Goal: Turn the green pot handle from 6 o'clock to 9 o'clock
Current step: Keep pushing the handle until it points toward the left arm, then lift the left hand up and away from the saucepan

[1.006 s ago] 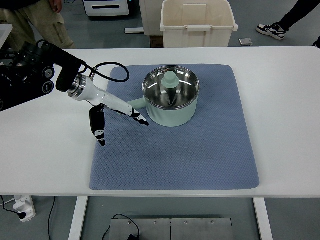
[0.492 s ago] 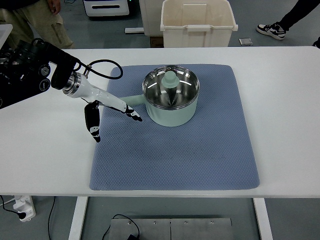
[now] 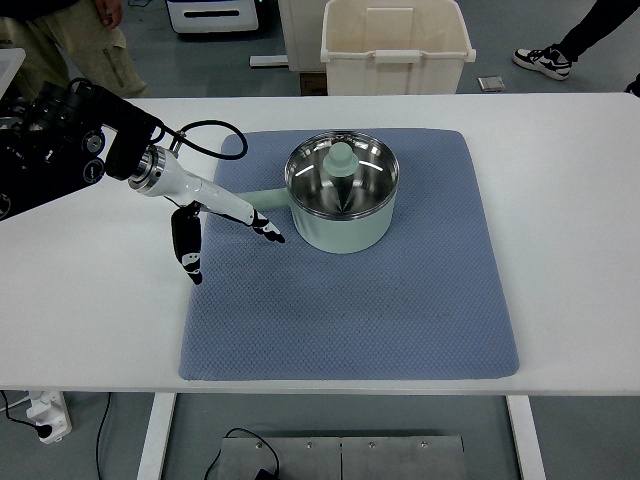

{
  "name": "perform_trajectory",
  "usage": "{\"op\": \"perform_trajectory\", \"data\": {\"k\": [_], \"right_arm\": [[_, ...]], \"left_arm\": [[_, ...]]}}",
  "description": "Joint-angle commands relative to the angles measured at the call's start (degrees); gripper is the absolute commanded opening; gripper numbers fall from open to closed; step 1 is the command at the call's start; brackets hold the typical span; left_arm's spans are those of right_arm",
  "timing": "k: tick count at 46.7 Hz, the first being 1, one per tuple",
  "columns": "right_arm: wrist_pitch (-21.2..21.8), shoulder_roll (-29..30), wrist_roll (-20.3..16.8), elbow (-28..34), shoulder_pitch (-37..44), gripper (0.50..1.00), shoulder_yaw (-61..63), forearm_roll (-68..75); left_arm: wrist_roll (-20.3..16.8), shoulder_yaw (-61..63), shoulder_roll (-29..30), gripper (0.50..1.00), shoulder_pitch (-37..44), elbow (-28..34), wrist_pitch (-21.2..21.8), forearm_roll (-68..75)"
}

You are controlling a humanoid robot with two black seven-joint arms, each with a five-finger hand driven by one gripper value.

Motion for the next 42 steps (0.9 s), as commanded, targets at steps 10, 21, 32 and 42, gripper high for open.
{"op": "perform_trajectory", "data": {"k": [10,21,32,42], "right_arm": [[-0.08,0.00,0.01,0.00,0.00,1.000,0.00,0.00],[-0.08,0.00,0.01,0.00,0.00,1.000,0.00,0.00],[0.01,0.00,0.01,0.00,0.00,1.000,0.00,0.00],[0.01,0.00,0.01,0.00,0.00,1.000,0.00,0.00]], "left_arm": [[0.11,0.01,-0.83,1.000,0.09,2.53,0.00,0.02],[0.20,0.01,-1.19,1.000,0.09,3.85,0.00,0.11],[0.20,0.01,-1.36,1.000,0.17,4.12,0.00,-0.06],[0.11,-0.17,-0.66,1.000,0.09,-1.50,0.00,-1.20]]}}
